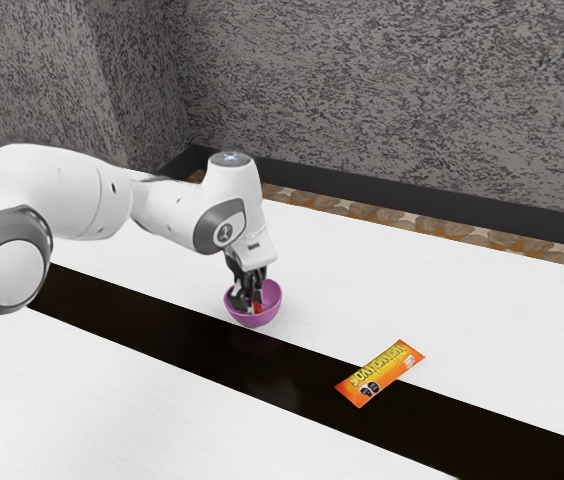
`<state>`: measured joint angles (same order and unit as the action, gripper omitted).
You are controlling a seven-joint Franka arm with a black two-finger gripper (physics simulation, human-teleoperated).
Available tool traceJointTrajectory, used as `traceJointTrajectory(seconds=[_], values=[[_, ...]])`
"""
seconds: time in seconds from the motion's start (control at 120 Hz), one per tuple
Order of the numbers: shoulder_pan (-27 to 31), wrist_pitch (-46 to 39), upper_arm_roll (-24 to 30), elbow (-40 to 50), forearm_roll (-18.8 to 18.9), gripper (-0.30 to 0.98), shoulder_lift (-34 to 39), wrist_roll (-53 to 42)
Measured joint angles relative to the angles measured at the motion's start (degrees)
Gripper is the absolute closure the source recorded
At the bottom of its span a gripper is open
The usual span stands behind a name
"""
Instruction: Take strawberry from the bowl
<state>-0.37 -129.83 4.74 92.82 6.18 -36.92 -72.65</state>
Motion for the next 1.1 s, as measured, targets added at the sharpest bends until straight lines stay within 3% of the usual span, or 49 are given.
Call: traceJointTrajectory(seconds=[0.258,0.383,0.525,0.717,1.008,1.1], values=[[-0.2,-0.8,0.0,-0.1,0.3,0.64,0.2,-0.1],[-0.8,-1.2,0.0,0.6,0.5,0.7,3.8,0.2],[-7.8,-1.0,0.2,-1.9,0.7,0.73,10.1,0.9],[-10.8,-2.0,1.2,-14.7,1.0,0.74,-1.5,2.5],[-11.6,-6.9,3.9,-16.8,1.2,0.75,-7.6,4.5],[-11.8,-7.6,4.1,-16.7,1.2,0.59,-7.8,4.8]])
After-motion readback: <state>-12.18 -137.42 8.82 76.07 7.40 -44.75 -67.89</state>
